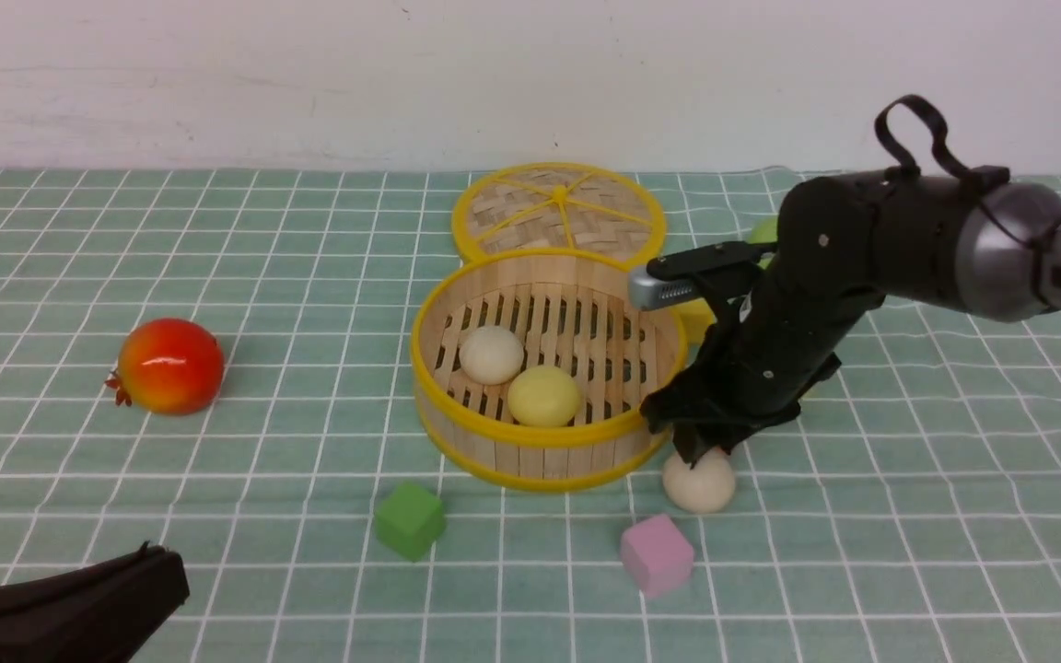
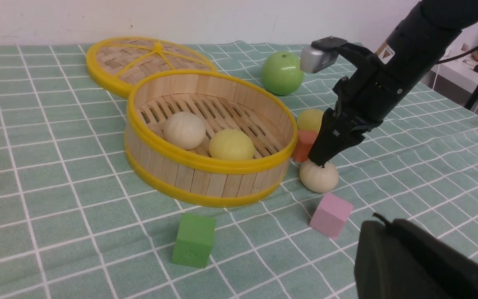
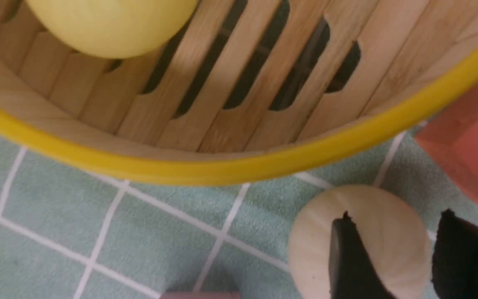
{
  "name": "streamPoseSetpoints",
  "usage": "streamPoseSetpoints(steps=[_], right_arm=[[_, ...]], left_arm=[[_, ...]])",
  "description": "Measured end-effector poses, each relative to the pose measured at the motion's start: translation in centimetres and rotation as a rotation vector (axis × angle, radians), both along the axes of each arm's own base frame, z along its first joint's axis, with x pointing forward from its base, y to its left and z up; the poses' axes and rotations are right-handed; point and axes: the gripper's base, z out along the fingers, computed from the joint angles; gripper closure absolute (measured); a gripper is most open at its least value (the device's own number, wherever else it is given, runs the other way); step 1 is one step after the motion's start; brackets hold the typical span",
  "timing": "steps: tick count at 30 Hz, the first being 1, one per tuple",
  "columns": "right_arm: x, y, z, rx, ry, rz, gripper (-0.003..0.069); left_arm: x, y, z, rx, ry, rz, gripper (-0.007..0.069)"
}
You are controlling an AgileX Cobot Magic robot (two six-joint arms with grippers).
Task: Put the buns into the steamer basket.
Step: Use the right arm to grab a steamed stuffed bun, then use the right arm to put the steamed stuffed bun into the steamer
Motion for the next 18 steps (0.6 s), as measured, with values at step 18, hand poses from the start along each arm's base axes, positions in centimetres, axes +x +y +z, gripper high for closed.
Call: streamPoseSetpoints(steps=[18], right_arm=[[-0.9,-0.3,2.0,-0.018,-0.002,0.071,0.0649]], left_arm=[[0.0,0.0,0.0,0.0,0.0,0.0,0.0594]])
